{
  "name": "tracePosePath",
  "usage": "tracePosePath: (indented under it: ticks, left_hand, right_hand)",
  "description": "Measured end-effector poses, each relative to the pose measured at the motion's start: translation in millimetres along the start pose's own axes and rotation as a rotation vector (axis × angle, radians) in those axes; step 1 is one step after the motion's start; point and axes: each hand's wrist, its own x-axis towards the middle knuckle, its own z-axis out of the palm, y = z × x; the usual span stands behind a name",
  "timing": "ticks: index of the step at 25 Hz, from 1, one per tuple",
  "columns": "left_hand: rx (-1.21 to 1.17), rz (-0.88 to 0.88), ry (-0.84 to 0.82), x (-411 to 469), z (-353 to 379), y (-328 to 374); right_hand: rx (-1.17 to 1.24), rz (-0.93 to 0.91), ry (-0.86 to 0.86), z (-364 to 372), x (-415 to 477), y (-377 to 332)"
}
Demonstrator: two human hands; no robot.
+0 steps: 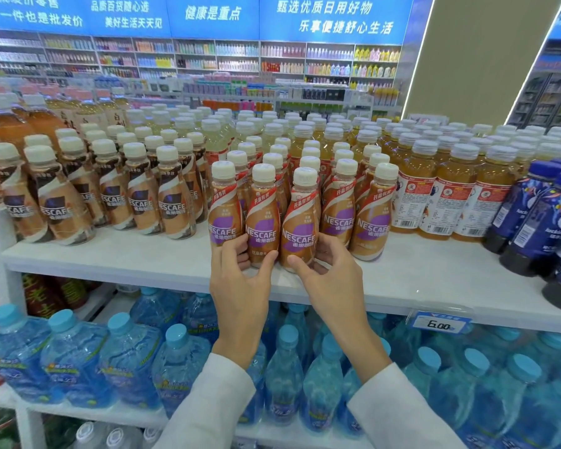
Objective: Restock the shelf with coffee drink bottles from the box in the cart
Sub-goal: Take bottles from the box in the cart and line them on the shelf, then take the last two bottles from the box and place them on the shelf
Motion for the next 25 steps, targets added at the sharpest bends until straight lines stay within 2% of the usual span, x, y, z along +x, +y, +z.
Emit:
tracePosePath:
  ticks: [9,14,20,25]
  left_hand:
    - [0.07,0.003,-0.054,-6.2,-4.1,1.7]
    - [0.188,-0.015,-0.104,-36.5,-47.2,-4.4]
    - [0.361,-0.257,0.017,-111.6,-162.8,-41.9]
    - [0.461,-0.558,0.206,-188.9,-290.3,-73.6]
  right_hand:
    - [-0.044,0.015,-0.04,-6.0,-7.9,-0.3]
    - [-0.005,-0.031,-0.119,-17.1,-51.0,0.1]
    - [0.108,-0.02,-0.371,21.9,-133.7,15.6]
    - [-0.012,0.088,-0.663,104.1,-214.3,20.7]
